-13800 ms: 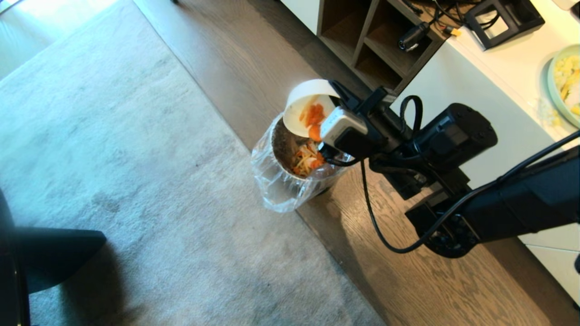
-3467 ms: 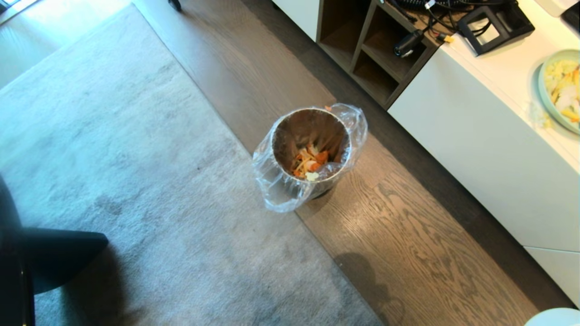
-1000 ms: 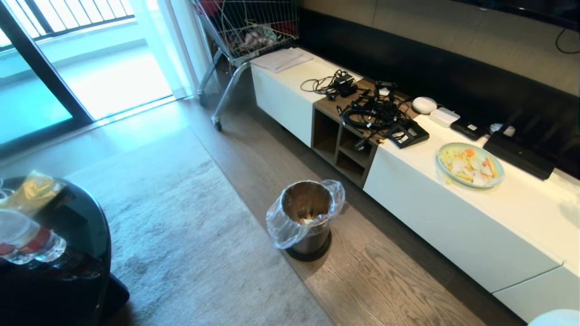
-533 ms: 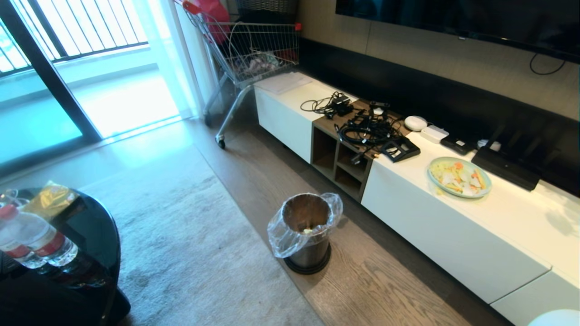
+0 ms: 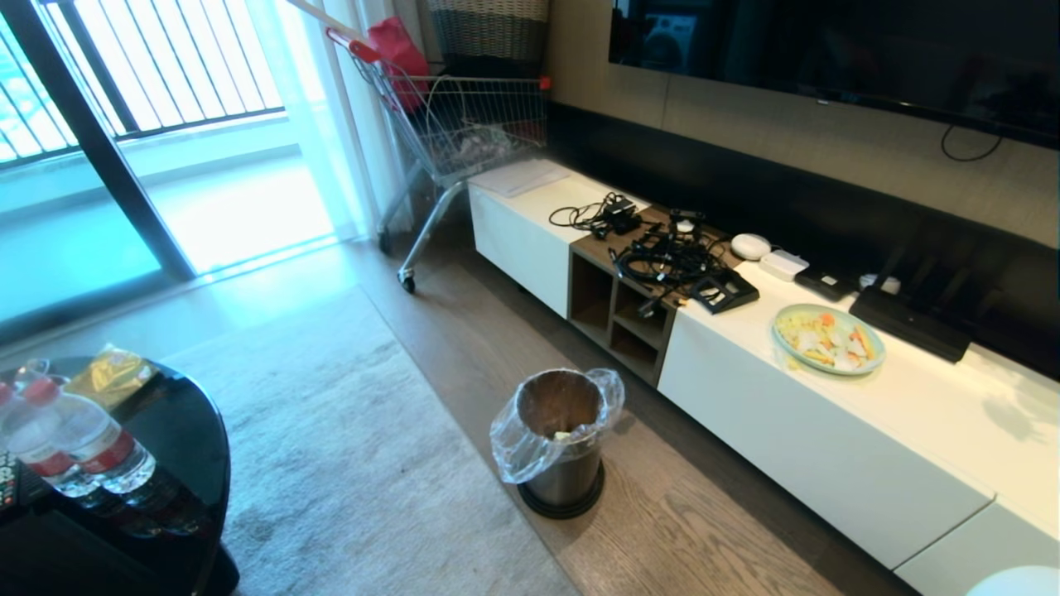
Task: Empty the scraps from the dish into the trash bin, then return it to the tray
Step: Put the bowl back to the table
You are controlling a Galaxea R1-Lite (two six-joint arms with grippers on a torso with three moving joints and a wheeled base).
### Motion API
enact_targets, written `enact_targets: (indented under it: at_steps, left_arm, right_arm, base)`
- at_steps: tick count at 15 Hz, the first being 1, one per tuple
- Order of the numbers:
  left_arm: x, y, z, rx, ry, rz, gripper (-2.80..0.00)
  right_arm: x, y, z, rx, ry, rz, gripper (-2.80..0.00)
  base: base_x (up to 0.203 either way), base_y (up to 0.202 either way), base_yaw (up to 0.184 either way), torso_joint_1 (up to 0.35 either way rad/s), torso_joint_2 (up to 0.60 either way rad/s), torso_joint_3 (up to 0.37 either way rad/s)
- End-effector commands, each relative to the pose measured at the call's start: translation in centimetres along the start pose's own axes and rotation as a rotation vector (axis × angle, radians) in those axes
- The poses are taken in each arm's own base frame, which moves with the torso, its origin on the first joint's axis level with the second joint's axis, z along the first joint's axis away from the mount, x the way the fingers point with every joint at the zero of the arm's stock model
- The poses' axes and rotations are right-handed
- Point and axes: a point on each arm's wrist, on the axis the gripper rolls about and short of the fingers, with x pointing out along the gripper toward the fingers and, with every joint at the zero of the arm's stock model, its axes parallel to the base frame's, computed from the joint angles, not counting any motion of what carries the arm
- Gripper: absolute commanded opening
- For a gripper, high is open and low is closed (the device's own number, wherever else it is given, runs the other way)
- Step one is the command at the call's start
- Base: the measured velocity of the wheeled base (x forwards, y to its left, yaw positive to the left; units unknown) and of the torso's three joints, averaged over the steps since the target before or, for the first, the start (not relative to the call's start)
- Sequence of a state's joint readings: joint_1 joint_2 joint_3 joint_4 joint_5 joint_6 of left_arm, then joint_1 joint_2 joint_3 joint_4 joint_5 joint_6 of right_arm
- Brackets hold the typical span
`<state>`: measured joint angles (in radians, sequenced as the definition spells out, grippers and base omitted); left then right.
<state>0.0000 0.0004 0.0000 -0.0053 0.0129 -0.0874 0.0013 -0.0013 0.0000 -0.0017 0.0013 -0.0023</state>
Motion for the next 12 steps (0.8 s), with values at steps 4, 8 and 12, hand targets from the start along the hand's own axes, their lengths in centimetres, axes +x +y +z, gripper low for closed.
enact_targets:
  at_steps: [4,8,12]
  left_arm:
    - [0.0,0.0,0.01,0.0,-0.001,0.001,-2.8]
    - [0.0,0.0,0.01,0.0,-0.001,0.001,-2.8]
    - [0.0,0.0,0.01,0.0,-0.001,0.001,-2.8]
  right_arm:
    - [0.01,0.0,0.01,0.001,0.0,0.001,-2.8]
    - [0.01,0.0,0.0,0.0,0.001,0.001,-2.8]
    - [0.01,0.0,0.0,0.001,0.001,0.001,-2.8]
  base:
    - [0.0,0.0,0.0,0.002,0.0,0.035]
    - [0.0,0.0,0.0,0.003,0.0,0.023]
    - [0.0,0.0,0.0,0.0,0.0,0.0]
